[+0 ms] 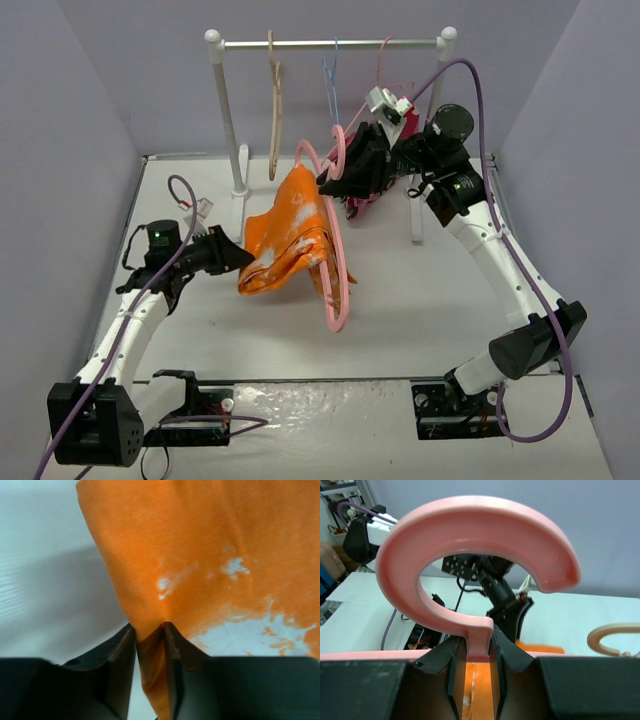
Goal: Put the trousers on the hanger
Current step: Place the trousers on the hanger, then place the hanger at the clothesline.
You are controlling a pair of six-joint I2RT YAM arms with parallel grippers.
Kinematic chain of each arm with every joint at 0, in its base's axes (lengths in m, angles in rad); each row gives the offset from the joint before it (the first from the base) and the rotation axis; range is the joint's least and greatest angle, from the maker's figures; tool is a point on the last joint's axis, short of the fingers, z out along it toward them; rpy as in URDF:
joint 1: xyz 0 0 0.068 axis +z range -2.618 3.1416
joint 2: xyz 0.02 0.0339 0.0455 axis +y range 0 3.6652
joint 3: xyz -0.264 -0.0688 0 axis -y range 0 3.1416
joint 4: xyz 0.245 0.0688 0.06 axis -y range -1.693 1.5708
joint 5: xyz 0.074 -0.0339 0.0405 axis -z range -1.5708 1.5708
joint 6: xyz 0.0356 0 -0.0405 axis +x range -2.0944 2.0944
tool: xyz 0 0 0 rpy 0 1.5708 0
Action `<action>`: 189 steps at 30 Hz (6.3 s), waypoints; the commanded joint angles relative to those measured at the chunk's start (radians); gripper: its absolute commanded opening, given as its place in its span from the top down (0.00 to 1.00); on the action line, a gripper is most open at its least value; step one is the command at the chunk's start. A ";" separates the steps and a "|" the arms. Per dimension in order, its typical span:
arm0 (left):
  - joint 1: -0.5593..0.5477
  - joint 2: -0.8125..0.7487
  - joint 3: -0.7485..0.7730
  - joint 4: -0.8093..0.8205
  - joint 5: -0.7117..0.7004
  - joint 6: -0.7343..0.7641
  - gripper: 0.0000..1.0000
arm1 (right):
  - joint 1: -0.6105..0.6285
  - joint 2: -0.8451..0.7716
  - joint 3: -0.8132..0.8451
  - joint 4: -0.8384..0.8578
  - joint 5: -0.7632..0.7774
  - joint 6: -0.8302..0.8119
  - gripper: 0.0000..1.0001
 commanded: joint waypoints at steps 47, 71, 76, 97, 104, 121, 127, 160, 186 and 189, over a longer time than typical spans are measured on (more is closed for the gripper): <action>-0.544 -0.047 0.663 -0.461 -0.643 0.337 0.05 | 0.311 0.121 0.223 -0.434 1.076 -0.487 1.00; -0.582 0.003 0.594 -0.398 -0.668 0.375 0.60 | 0.310 0.155 0.256 -0.435 1.029 -0.450 1.00; -0.597 0.014 0.590 -0.396 -0.676 0.382 0.58 | 0.314 0.165 0.260 -0.436 1.022 -0.440 1.00; -0.602 -0.129 0.788 -0.679 -0.754 0.401 1.00 | 0.342 0.088 0.240 -0.436 1.043 -0.352 0.35; -0.602 -0.210 0.753 -0.716 -0.835 0.355 1.00 | 0.340 0.025 0.193 -0.434 1.128 -0.364 0.23; -0.602 -0.225 0.803 -0.798 -1.147 0.308 1.00 | 0.297 -0.125 0.075 -0.420 1.165 -0.375 0.00; -0.601 -0.141 0.888 -0.792 -1.197 0.332 1.00 | 0.261 -0.185 -0.019 -0.416 1.155 -0.345 0.00; -0.364 0.590 1.521 -0.221 -1.044 0.356 1.00 | 0.185 -0.536 -0.334 -0.416 1.257 -0.246 0.00; -0.362 0.685 1.605 -0.242 -1.001 0.346 1.00 | 0.185 -0.510 -0.358 -0.426 1.253 -0.244 0.00; -0.352 0.680 1.585 -0.240 -0.999 0.341 1.00 | 0.185 -0.521 -0.370 -0.426 1.270 -0.246 0.00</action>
